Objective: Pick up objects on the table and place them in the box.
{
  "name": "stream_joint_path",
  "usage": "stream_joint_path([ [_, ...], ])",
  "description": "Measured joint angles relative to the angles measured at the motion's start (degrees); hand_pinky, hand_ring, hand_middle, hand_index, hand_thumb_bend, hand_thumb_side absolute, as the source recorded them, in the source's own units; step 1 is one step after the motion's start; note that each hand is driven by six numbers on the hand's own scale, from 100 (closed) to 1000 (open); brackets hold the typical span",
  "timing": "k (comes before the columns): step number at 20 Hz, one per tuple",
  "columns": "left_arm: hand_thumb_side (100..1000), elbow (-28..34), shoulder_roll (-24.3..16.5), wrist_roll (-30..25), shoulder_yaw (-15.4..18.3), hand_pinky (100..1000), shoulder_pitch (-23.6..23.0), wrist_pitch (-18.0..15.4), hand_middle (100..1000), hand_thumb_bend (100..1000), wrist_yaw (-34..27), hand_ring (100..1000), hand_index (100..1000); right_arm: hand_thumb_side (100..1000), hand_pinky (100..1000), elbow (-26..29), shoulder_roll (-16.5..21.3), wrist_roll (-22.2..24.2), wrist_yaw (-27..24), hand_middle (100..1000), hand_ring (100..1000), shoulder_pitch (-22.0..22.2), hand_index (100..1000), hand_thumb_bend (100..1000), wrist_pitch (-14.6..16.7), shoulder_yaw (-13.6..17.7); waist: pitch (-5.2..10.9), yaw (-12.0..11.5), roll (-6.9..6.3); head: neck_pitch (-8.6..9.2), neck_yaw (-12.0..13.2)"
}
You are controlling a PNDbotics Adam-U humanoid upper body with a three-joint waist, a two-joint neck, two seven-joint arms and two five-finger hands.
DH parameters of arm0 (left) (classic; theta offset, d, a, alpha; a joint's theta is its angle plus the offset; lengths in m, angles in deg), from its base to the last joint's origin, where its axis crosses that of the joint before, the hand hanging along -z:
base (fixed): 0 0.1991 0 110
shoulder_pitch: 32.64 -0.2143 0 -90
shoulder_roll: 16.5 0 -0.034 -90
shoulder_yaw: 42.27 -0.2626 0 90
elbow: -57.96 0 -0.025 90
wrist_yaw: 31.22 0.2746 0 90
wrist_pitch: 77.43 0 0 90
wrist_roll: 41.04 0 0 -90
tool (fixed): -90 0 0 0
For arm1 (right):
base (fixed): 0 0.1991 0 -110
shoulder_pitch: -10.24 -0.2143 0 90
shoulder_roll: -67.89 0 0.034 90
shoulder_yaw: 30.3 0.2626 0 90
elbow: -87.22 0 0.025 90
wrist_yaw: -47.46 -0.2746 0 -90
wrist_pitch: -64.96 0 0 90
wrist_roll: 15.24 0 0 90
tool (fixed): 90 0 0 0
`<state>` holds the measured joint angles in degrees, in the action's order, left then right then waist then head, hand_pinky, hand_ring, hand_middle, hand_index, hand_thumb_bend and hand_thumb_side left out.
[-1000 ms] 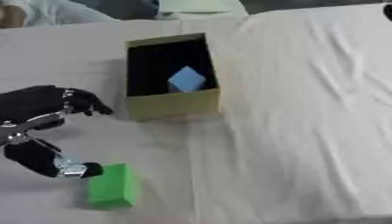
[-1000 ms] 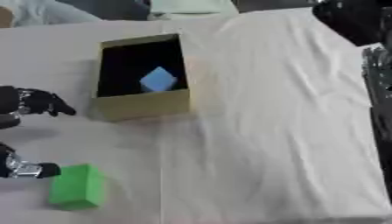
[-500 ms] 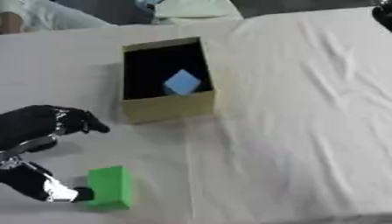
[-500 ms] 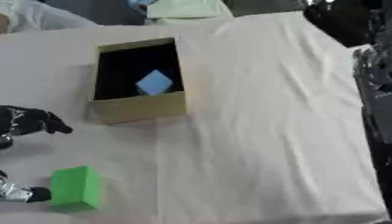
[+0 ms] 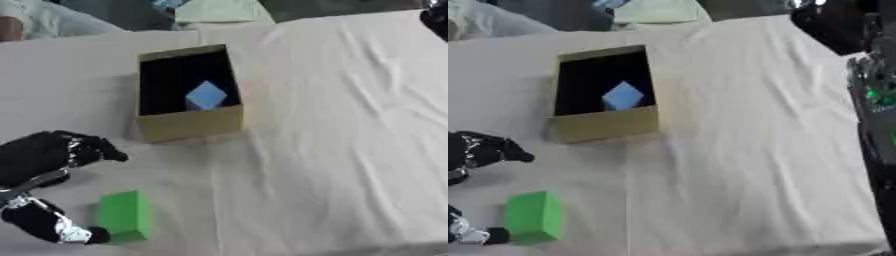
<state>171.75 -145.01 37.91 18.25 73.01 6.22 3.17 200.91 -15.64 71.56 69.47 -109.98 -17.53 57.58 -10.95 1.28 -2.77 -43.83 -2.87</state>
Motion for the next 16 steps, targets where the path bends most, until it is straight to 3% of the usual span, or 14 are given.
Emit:
stream_joint_path([
  [7,625,0.00,2.72,-2.48,-0.87,692,1.56,4.73,737,731,4.19,741,888,718,825,0.00,0.00,0.00,0.00,522,730,0.00,821,100,0.00,0.00,0.00,0.06,-0.05,0.00,0.07],
  [12,628,0.00,5.24,-7.46,-1.80,702,2.66,8.36,697,692,6.61,745,879,718,825,0.00,-0.01,0.00,0.00,521,730,0.00,821,100,0.00,0.00,0.00,0.15,-0.10,0.00,0.16],
  [16,646,0.19,6.77,-11.04,-2.27,706,3.35,9.72,691,596,7.04,743,883,719,825,0.00,-0.02,-0.01,0.00,521,730,0.01,821,100,-0.01,0.00,0.00,0.19,-0.13,0.00,0.14],
])
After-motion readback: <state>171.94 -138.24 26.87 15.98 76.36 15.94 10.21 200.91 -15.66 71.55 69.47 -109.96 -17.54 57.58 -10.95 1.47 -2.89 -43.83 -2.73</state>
